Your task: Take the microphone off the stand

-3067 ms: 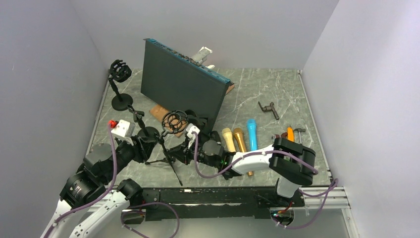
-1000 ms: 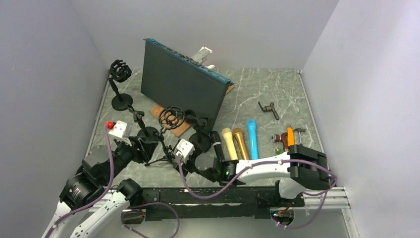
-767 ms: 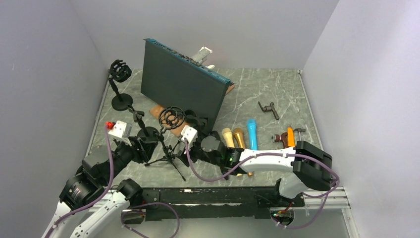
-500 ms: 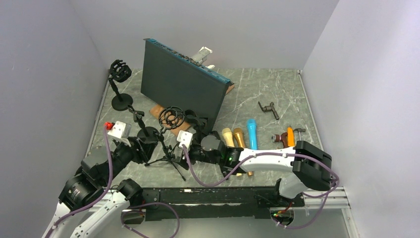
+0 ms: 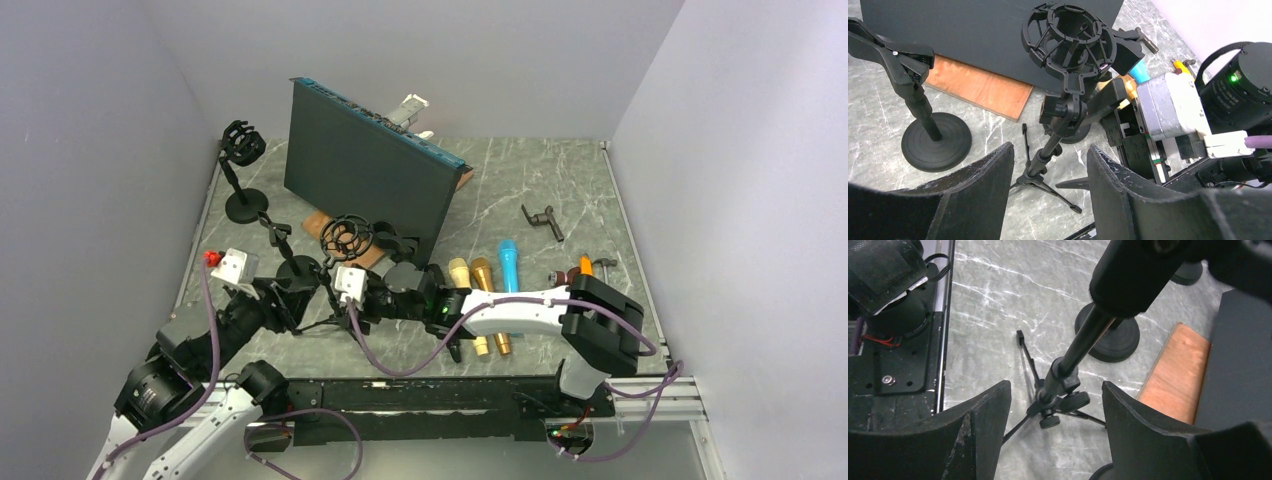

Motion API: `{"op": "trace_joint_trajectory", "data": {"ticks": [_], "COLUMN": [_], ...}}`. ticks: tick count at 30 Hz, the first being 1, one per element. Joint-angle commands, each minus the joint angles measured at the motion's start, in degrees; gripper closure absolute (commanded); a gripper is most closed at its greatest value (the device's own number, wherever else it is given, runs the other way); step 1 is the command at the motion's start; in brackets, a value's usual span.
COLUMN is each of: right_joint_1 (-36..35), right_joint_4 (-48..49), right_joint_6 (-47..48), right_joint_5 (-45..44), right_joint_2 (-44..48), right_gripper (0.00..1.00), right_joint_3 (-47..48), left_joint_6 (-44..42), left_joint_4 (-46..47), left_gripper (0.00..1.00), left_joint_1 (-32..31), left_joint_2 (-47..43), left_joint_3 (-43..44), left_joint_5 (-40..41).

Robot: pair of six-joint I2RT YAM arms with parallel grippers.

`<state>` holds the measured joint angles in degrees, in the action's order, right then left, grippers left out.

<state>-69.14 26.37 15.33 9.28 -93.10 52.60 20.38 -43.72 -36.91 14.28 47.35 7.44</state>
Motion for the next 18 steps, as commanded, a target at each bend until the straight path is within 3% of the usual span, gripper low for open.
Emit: {"op": "trace_joint_trajectory", "data": {"ticks": [1, 10, 14, 18], "right_joint_1": [0.5, 0.6, 0.6, 0.7], "right_joint_4": [-3.3, -10.0, -12.4, -12.9], "right_joint_6": [4.8, 9.4, 10.4, 10.9], "right_joint_5": [3.4, 4.0, 4.1, 4.2], "right_joint_2": [-1.3, -1.7, -2.4, -2.7], "right_gripper": [0.32, 0.41, 0.55, 0.56], "right_joint_3": [4.5, 6.1, 7.1, 7.5], "left_joint_6": [0.1, -2.0, -2.6, -3.0], "left_joint_4": [1.2, 2.9, 3.2, 3.9], "left_gripper": [0.41, 0.39, 0.4, 0.4], "left_joint_1": [0.0, 0.0, -0.1, 0.0], "left_joint_2": [-1.5, -1.7, -1.4, -1.9], "left_joint_3": [-0.6, 0.7, 0.5, 0.2], "left_joint_5": [0.2, 0.8, 1.2, 1.8]}}
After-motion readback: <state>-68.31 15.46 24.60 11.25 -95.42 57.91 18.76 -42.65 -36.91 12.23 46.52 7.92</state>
